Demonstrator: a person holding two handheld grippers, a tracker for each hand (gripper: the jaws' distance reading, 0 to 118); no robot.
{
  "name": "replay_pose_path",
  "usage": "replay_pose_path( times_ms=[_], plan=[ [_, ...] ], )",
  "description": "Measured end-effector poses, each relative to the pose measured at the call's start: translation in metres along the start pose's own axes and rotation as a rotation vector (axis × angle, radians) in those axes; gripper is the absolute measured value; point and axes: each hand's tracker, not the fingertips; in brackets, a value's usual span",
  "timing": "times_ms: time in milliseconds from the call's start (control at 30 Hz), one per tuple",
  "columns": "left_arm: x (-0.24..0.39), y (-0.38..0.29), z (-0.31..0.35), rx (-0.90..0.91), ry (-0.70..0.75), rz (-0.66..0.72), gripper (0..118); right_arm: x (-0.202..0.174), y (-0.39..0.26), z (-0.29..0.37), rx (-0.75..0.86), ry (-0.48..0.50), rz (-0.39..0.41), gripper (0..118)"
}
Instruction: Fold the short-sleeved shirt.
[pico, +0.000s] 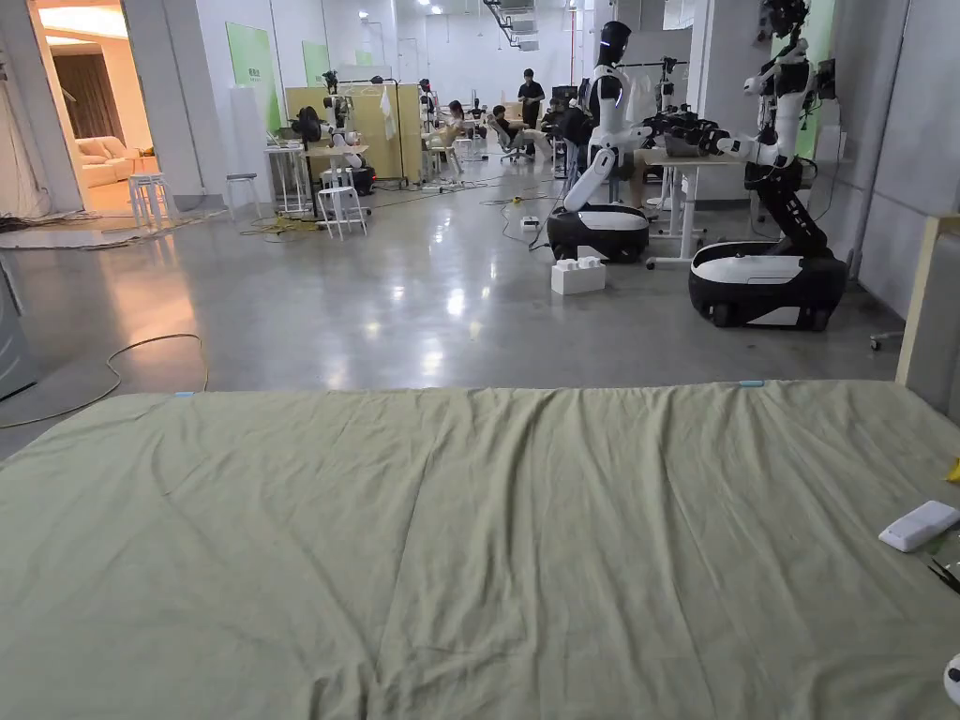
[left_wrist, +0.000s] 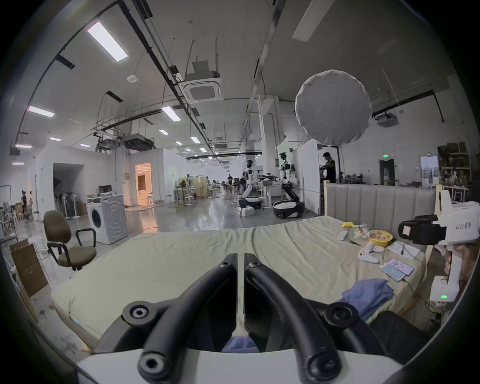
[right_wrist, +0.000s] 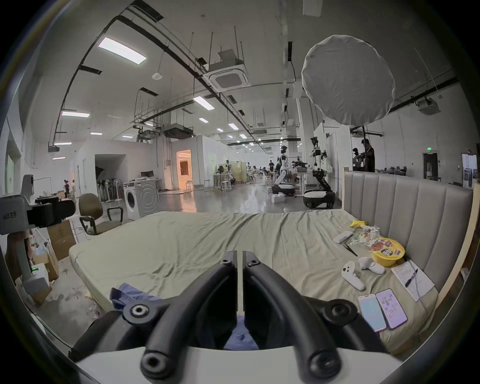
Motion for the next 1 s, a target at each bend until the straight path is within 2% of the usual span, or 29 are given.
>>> replay_pose_path(
  times_ms=[33, 67, 100, 167, 433, 567, 600, 633, 667, 700, 733, 833, 900, 1000],
  plan=[
    [-0.003, 0.001, 0.0, -0.018, -0.032, 0.018, 1, -0.002, 0.005, 0.003, 0.078, -0.016, 0.079, 1],
    [-0.005, 0.002, -0.001, -0.041, -0.063, 0.038, 0, -0.002, 0.007, 0.003, 0.075, -0.011, 0.08, 1],
    [-0.005, 0.002, 0.0, -0.03, -0.026, 0.027, 0, 0.0, 0.006, 0.004, 0.023, -0.023, 0.035, 0],
    [-0.01, 0.003, -0.001, -0.035, -0.026, 0.035, 0, 0.001, 0.007, 0.003, 0.042, -0.035, 0.049, 0],
    [-0.023, 0.005, -0.008, -0.041, -0.052, 0.078, 0, 0.009, 0.008, 0.002, 0.024, -0.071, -0.008, 0],
    [-0.053, -0.006, -0.024, -0.117, -0.102, 0.237, 0, 0.012, 0.002, 0.0, 0.0, -0.062, -0.023, 0],
    [-0.066, -0.016, -0.031, -0.143, -0.104, 0.318, 7, 0.012, 0.0, -0.001, -0.009, -0.054, -0.031, 0],
    [-0.081, -0.027, -0.041, -0.186, -0.114, 0.391, 22, 0.013, -0.002, -0.001, -0.022, -0.05, -0.038, 0],
    [-0.098, -0.044, -0.052, -0.256, -0.14, 0.494, 44, 0.013, -0.005, -0.002, -0.038, -0.048, -0.048, 0],
    [-0.114, -0.065, -0.065, -0.318, -0.157, 0.591, 77, 0.013, -0.009, -0.003, -0.05, -0.046, -0.059, 0],
    [-0.126, -0.087, -0.076, -0.361, -0.166, 0.672, 87, 0.013, -0.011, -0.005, -0.063, -0.041, -0.063, 0],
    [-0.151, -0.154, -0.103, -0.498, -0.16, 0.799, 93, 0.012, -0.019, -0.007, -0.103, -0.038, -0.073, 0],
    [-0.159, -0.192, -0.123, -0.623, -0.137, 0.82, 93, 0.011, -0.021, -0.01, -0.132, -0.032, -0.073, 0],
    [-0.164, -0.232, -0.142, -0.649, -0.144, 0.846, 93, 0.011, -0.024, -0.015, -0.165, -0.037, -0.085, 0]
  ],
)
